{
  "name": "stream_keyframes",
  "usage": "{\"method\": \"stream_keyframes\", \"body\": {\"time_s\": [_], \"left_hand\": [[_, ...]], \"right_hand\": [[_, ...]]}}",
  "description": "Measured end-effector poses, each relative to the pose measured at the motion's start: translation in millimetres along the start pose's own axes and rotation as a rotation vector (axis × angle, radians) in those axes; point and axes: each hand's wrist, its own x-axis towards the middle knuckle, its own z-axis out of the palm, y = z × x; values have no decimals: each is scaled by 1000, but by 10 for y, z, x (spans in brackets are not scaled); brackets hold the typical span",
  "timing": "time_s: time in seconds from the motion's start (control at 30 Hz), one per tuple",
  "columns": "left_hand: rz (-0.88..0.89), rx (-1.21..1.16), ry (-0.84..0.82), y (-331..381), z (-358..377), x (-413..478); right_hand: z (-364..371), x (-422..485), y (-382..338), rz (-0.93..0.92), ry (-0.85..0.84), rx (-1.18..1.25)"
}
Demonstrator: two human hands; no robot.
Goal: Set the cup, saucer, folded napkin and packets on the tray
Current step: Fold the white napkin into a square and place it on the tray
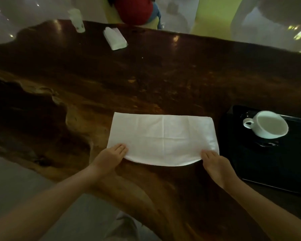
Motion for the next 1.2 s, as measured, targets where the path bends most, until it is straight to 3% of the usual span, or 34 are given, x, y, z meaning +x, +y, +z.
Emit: {"method": "stream_keyframes", "body": {"time_s": [0.17,0.27,0.4,0.6,0.73,0.9,1.07,1.13,1.2], "left_hand": [[-303,-320,173,-277,-499,391],[-302,-362,354,-511,-861,629],[-299,-434,468,-776,-1225,823],[-306,-571,463,-1023,-1537,937],[-337,-670,417,-1160,-1600,861],[-338,-908,238,-1140,-1403,515],[-587,-1142,224,-896,-885,339],[-657,-1106,235,-803,-700,414],[-689,-1105,218,-753,-551,547]], "right_hand": [[-462,399,176,164,163,124],[-778,673,332,191,237,134],[-1228,859,492,191,355,311],[-1502,941,672,148,379,328],[-1456,859,801,90,274,298],[-1405,577,774,191,139,726],[-1045,439,588,435,40,1284],[-789,520,527,550,86,1343],[-561,652,462,605,152,1242]]}}
